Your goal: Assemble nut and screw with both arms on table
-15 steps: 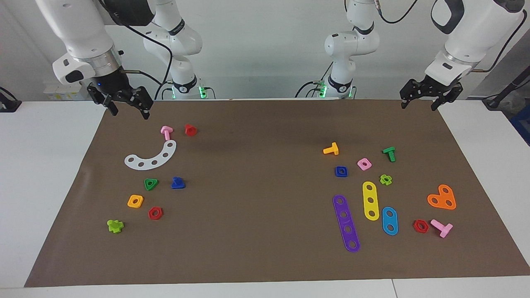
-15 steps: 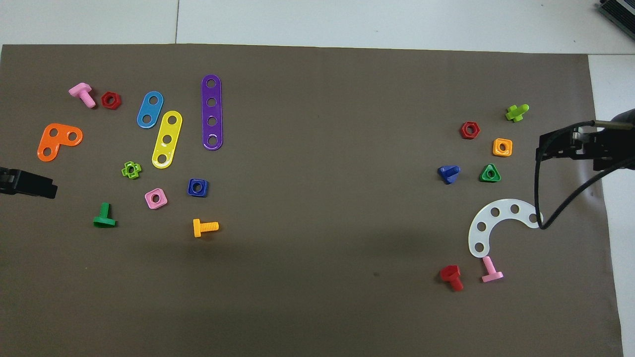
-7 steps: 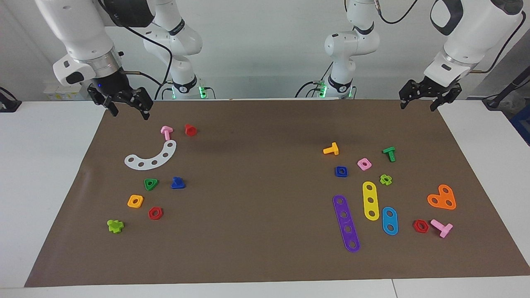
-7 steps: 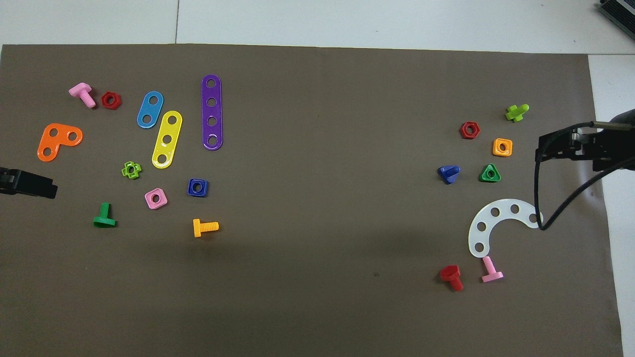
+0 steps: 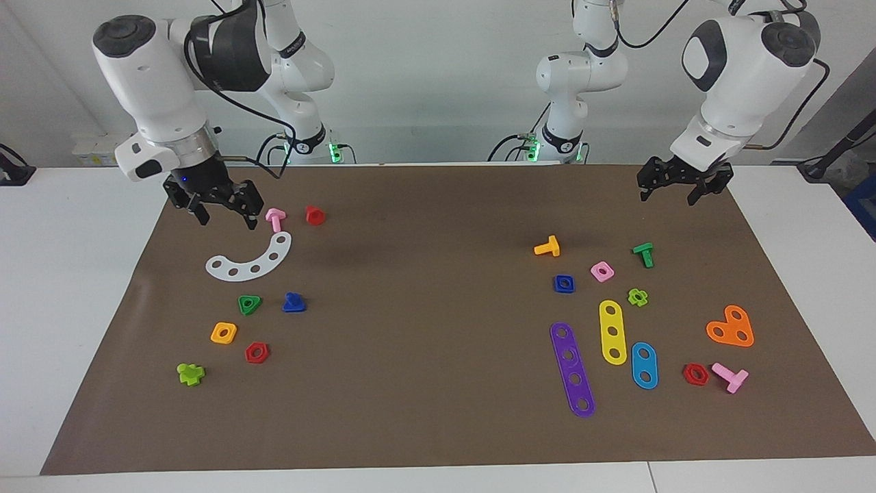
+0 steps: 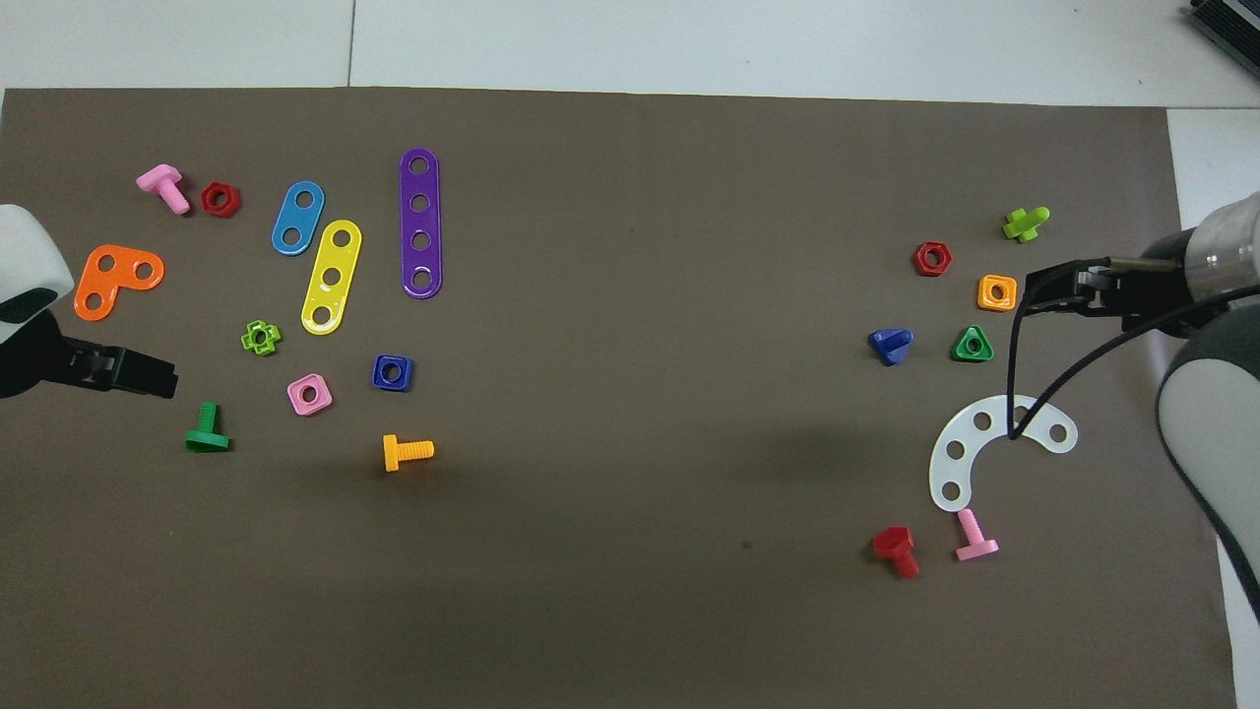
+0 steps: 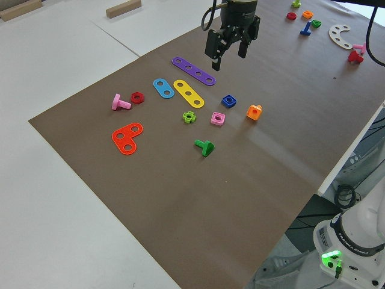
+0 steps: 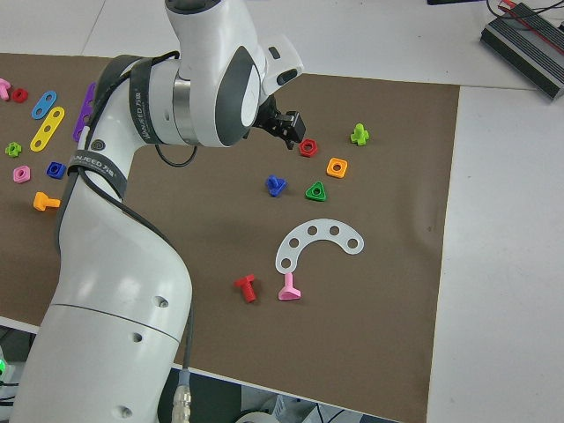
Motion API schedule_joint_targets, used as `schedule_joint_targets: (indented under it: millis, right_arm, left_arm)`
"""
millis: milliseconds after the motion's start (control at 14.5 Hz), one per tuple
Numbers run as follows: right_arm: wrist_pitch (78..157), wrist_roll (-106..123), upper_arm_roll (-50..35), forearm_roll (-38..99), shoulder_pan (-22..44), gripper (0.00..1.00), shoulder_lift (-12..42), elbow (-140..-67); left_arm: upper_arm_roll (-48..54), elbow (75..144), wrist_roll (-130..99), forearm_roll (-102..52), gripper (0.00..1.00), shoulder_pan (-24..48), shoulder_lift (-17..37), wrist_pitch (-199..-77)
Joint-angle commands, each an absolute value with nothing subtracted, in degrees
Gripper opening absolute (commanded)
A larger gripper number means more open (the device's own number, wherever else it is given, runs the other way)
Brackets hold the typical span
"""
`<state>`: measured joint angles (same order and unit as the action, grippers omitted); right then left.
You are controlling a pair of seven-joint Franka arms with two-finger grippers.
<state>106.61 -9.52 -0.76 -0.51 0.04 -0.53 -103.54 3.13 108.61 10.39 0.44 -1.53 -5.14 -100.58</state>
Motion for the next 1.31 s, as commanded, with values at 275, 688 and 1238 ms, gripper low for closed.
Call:
schedule_joint_targets:
  millis: [275,688,1238]
  right_arm:
    - [119.43,-5.54,-1.14,0.79,-0.44,0.95,5.78,-109.6]
    - [130.67,-4.13,-1.14,0.79,1.93,0.88,10.9,-115.21]
    - [135.97,-3.69,-1.14,0.79,4.48,0.75,14.41,-118.3]
  left_arm:
    - [2.72,115.83,8.0,-3.16,0.97,3.15,1.04,-116.87]
    - [2.72,123.12,0.26,-4.04,0.95,7.73,3.69,-131.82]
    - [2.72,127.09,-0.17,-4.04,0.88,10.37,9.58,-143.79]
